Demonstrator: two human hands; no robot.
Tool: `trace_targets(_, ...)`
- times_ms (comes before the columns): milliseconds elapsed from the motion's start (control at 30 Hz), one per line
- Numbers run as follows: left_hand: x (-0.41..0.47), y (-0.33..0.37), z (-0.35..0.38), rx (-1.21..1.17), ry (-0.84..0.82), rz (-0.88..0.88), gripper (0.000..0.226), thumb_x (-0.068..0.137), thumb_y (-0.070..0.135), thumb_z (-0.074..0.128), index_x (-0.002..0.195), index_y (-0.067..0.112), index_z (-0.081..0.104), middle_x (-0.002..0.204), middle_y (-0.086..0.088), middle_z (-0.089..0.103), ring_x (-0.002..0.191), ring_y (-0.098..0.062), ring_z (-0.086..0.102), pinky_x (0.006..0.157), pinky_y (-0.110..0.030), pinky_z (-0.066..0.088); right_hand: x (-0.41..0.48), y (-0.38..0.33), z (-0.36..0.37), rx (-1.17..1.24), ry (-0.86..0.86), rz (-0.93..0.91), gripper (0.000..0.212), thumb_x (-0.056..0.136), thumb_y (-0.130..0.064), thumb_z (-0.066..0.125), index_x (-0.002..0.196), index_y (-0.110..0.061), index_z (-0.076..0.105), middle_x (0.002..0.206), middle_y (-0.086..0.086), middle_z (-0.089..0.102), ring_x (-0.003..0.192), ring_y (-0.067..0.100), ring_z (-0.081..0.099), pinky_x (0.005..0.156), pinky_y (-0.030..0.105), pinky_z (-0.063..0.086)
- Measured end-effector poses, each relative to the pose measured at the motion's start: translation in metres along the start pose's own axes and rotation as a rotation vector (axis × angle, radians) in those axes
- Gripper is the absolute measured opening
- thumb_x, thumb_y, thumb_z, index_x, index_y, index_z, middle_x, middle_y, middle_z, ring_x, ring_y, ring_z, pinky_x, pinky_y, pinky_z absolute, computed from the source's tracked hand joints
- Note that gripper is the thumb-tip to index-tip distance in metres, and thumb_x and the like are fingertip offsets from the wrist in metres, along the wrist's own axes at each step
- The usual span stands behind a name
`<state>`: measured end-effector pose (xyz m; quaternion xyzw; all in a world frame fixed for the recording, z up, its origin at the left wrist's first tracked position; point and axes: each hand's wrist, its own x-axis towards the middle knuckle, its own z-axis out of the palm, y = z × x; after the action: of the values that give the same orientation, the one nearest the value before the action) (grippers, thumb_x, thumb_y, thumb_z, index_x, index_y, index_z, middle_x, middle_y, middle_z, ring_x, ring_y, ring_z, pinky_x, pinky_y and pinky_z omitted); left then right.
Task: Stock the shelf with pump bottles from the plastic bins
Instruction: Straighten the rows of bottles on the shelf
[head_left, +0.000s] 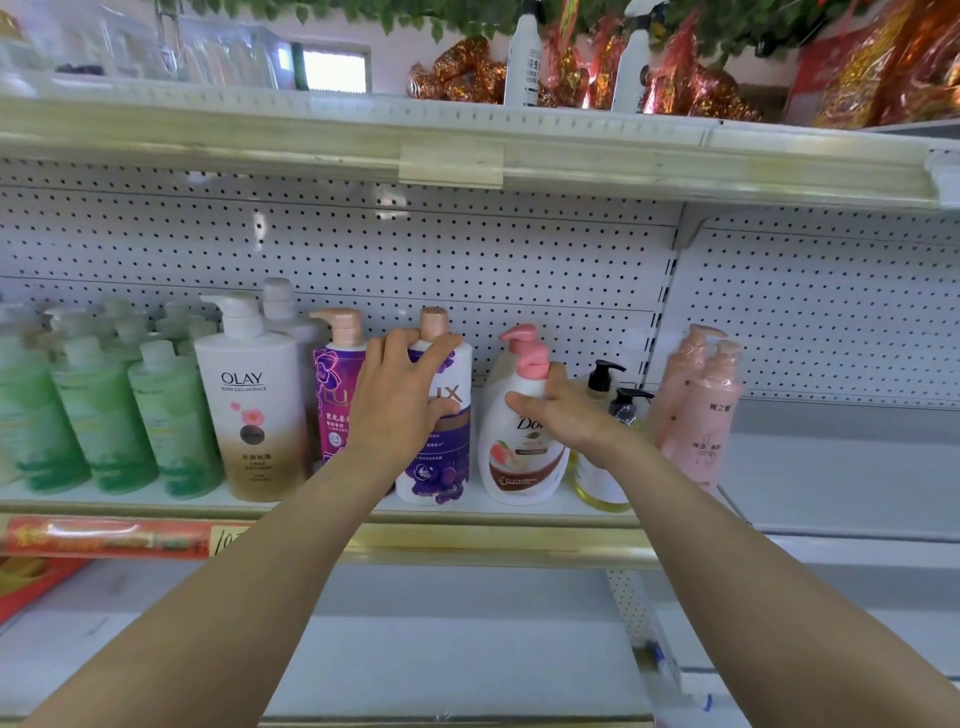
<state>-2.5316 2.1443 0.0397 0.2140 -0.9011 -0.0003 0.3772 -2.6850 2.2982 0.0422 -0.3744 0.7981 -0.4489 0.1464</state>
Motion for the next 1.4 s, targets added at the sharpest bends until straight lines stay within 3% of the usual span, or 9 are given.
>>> trace_targets(200,0.001,0.0,0.0,-0.036,-0.01,-0.008,0.075,0.075,0.033,0.082,0.141,0.03,0.047,0.126,-0.009,0.046,0.116,-0.029,0.038,0.095,-0.039,0.041,0.001,-0.001,-0.004,0.001,-0.043,0.007,0.055,0.095,-0.039,0.062,0.14,-0.025,0.034,0.131,-0.004,0.051,0.121,0.018,0.05,0.099,0.034,0.043)
trace_targets(367,0.002,-0.001,-0.001,-0.039,-0.022,-0.008,0.074,0.077,0.032,0.081,0.142,0.03,0.046,0.127,-0.009,0.046,0.117,-0.029,0.038,0.097,-0.04,0.041,0.001,-0.002,-0.004,-0.039,-0.042,0.018,0.048,0.094,-0.042,0.062,0.132,-0.031,0.035,0.122,-0.008,0.051,0.111,0.015,0.05,0.086,0.028,0.039)
trace_targets(533,-0.003,0.004,-0.005,-0.025,-0.034,-0.005,0.074,0.079,0.03,0.08,0.144,0.028,0.045,0.136,-0.013,0.044,0.122,-0.031,0.039,0.098,-0.041,0.041,-0.007,-0.004,-0.005,-0.18,-0.039,-0.043,0.062,0.094,-0.044,0.061,0.144,-0.02,0.035,0.137,0.0,0.051,0.125,0.022,0.05,0.101,0.038,0.044)
trace_targets(700,-0.016,0.026,-0.004,-0.053,0.063,-0.048,0.073,0.079,0.03,0.079,0.145,0.028,0.047,0.154,-0.021,0.029,0.14,-0.038,0.029,0.111,-0.048,0.037,-0.028,-0.002,-0.037,-0.228,0.27,-0.217,0.082,0.09,-0.046,0.066,0.154,-0.018,0.024,0.157,0.002,0.035,0.142,0.022,0.036,0.105,0.029,0.031)
trace_targets(867,-0.039,0.078,0.018,-0.104,0.03,0.09,0.059,0.076,0.035,0.082,0.13,0.025,0.059,0.139,-0.018,0.047,0.124,-0.037,0.048,0.09,-0.05,0.054,-0.042,0.025,-0.065,-0.286,0.431,-0.137,0.087,0.082,-0.033,0.079,0.151,-0.011,0.031,0.148,0.009,0.045,0.137,0.026,0.04,0.097,0.024,0.032)
trace_targets(933,-0.042,0.091,0.029,-0.17,-0.018,0.068,0.06,0.077,0.036,0.081,0.132,0.025,0.059,0.146,-0.016,0.042,0.126,-0.035,0.048,0.09,-0.046,0.054,-0.048,0.039,-0.061,-0.277,0.409,-0.127,0.092,0.079,-0.027,0.081,0.152,-0.008,0.029,0.146,0.011,0.043,0.137,0.027,0.037,0.097,0.023,0.03)
trace_targets(1067,-0.036,0.097,0.046,-0.25,-0.113,0.01,0.072,0.085,0.041,0.072,0.15,0.036,0.038,0.163,-0.01,0.014,0.146,-0.03,0.022,0.105,-0.042,0.042,-0.051,0.056,-0.057,-0.174,0.36,-0.048,0.113,0.075,-0.029,0.085,0.156,-0.009,0.009,0.163,0.008,0.016,0.15,0.024,0.015,0.119,0.038,0.025)
trace_targets(1200,-0.03,0.1,0.052,-0.26,-0.165,-0.02,0.08,0.087,0.039,0.07,0.153,0.041,0.026,0.165,-0.006,0.009,0.144,-0.029,0.022,0.104,-0.043,0.041,-0.049,0.066,-0.056,-0.117,0.306,0.019,0.098,0.074,-0.029,0.086,0.146,-0.007,0.023,0.142,0.008,0.05,0.13,0.029,0.049,0.103,0.038,0.045)
trace_targets(1400,-0.021,0.098,0.05,-0.094,-0.25,-0.073,0.092,0.086,0.033,0.073,0.152,0.051,0.01,0.152,-0.007,0.023,0.137,-0.028,0.029,0.081,-0.04,0.052,-0.035,0.073,-0.058,-0.096,0.258,0.087,0.081,0.071,-0.037,0.087,0.13,-0.01,0.04,0.127,0.005,0.06,0.118,0.025,0.058,0.098,0.04,0.049)
